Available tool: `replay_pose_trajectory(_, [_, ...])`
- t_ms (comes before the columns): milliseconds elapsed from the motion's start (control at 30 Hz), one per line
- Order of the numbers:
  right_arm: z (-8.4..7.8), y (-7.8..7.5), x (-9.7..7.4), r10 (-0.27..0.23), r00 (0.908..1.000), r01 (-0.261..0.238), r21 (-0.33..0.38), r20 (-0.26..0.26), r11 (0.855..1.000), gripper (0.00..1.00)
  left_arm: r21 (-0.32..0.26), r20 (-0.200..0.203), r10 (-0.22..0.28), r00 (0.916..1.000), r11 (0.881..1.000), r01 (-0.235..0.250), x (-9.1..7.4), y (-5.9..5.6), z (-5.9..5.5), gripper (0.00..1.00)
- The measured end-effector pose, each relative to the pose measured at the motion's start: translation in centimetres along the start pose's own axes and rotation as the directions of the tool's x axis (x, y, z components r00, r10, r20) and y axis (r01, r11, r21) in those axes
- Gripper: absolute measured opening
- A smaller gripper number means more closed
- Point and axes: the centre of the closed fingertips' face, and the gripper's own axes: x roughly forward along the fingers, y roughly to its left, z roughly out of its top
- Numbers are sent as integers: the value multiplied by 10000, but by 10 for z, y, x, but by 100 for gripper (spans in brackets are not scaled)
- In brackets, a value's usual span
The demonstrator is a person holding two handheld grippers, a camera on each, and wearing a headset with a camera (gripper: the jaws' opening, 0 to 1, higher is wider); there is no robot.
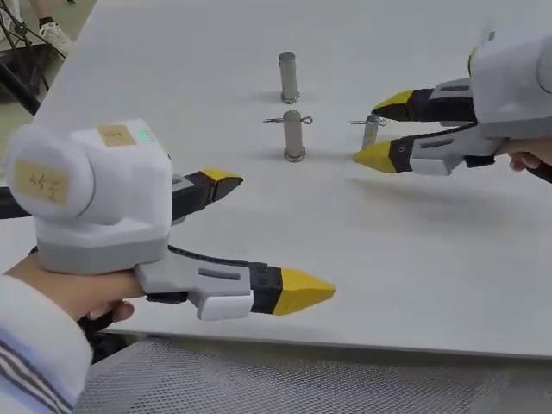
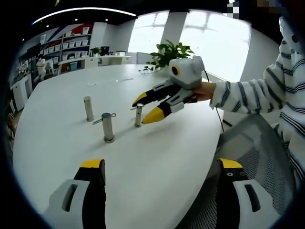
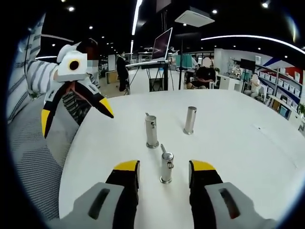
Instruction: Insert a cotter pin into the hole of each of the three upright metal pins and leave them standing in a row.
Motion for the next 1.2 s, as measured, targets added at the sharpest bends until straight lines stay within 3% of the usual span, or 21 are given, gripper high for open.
replay_pose_trajectory(100, [13,11,-16,-17,9997,23,-215,263,9998,41,-190,346,35,9994,9998,-29,-2,0,9,96])
replay_pose_trajectory(300, [36,35,-45,-257,9974,262,-66,672,9996,60,99,436,179,9989,9998,-183,-4,3,21,96])
replay_pose_trajectory(367, [30,34,-52,-664,9977,666,-139,132,9977,63,190,506,245,9984,9995,-255,-4,3,26,96])
replay_pose_trajectory(600, [26,47,-72,-1136,9934,1124,696,126,9912,77,662,627,325,9975,9971,-366,-6,3,37,96])
replay_pose_trajectory(733, [15,49,-81,-1573,9873,1588,865,-245,9835,84,716,685,392,9969,9965,-441,-7,4,39,96])
replay_pose_trajectory(833, [14,50,-88,-1930,9810,1939,1417,-207,9707,87,728,685,437,9967,9962,-487,-8,6,39,96])
replay_pose_trajectory(967, [13,50,-98,-2472,9688,2443,2250,-158,9432,88,663,743,529,9958,9961,-579,-10,10,39,96])
replay_pose_trajectory(1200, [1,56,-105,-2620,9636,2666,2642,-532,9269,94,626,864,581,9946,9960,-636,-11,24,44,95])
